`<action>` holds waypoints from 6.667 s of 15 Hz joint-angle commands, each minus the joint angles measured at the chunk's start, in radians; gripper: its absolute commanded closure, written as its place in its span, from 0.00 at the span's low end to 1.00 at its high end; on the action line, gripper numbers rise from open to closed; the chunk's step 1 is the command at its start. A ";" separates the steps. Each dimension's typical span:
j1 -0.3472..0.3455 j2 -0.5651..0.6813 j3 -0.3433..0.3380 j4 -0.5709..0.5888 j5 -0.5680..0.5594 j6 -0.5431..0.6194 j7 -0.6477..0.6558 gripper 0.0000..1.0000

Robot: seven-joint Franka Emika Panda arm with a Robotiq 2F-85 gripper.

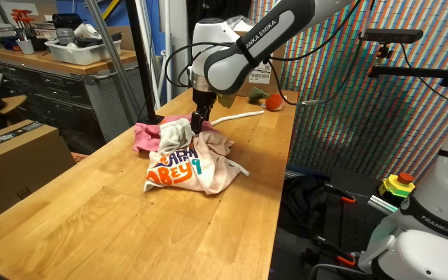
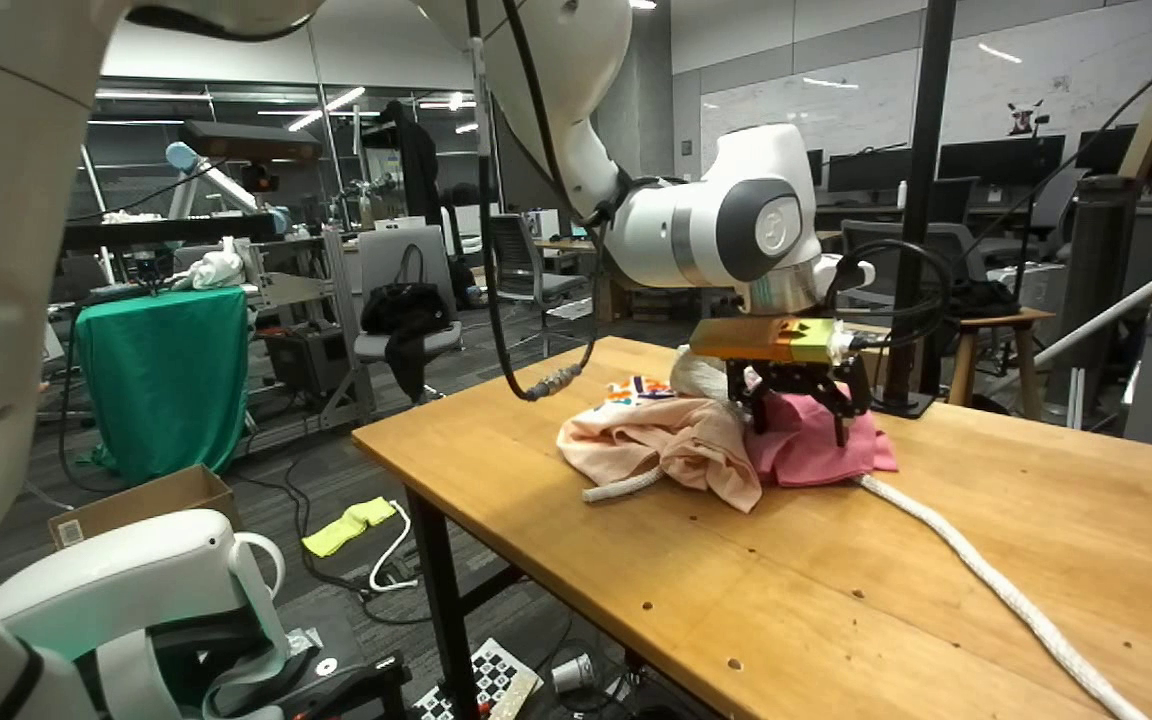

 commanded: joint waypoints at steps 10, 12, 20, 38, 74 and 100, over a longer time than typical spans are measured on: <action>-0.041 0.062 -0.007 0.145 0.017 -0.116 -0.051 0.89; -0.040 0.041 -0.018 0.132 0.004 -0.097 -0.037 0.94; -0.022 -0.115 -0.110 0.020 -0.058 0.159 0.112 0.93; 0.054 -0.270 -0.273 -0.019 -0.480 0.301 0.862 0.93; -0.010 0.230 -0.271 0.704 -0.532 -0.064 0.689 0.30; 0.104 -0.355 0.007 -0.167 -0.425 -0.339 0.214 0.00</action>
